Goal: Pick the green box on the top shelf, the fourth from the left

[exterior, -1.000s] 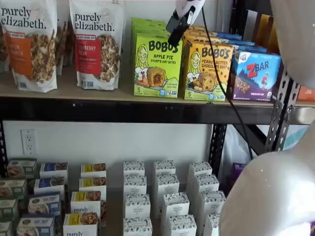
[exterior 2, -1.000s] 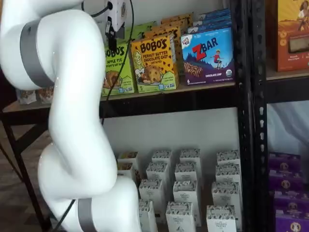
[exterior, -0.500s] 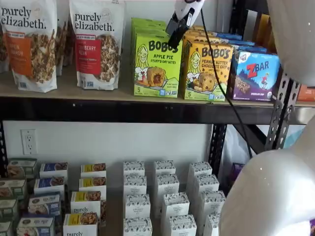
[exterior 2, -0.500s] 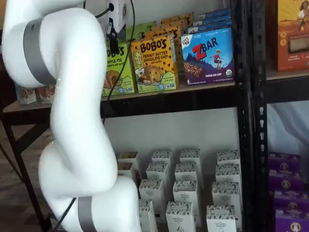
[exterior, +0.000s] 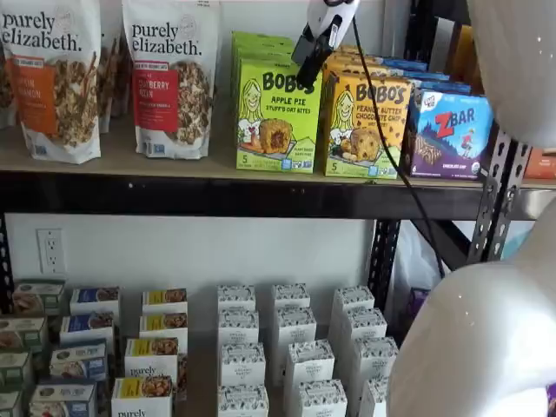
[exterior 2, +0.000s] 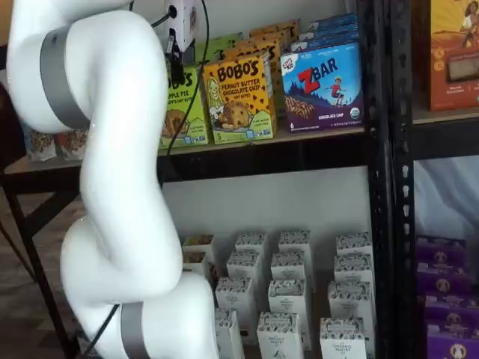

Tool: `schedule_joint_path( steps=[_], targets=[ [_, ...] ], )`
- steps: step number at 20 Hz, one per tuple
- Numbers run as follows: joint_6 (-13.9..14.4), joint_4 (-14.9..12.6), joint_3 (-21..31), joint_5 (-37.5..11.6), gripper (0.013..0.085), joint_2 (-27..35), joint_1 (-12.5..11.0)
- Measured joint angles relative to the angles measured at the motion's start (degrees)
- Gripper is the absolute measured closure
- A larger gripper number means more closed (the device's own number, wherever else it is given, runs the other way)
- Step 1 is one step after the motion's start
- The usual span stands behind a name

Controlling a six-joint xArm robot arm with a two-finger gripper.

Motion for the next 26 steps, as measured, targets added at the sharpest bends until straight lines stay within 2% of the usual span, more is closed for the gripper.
schedule_joint_path(
  steps=[9, 16, 26],
  targets=[
    [0.99, -2.60, -0.34, 0.38, 0.0130, 0.95, 1.49],
    [1.36, -3.43, 0.64, -0.69, 0.0130, 0.90, 2.18],
    [1.25, -1.71, 0.85, -1.39, 0.0130, 0.39, 1.81]
  ],
)
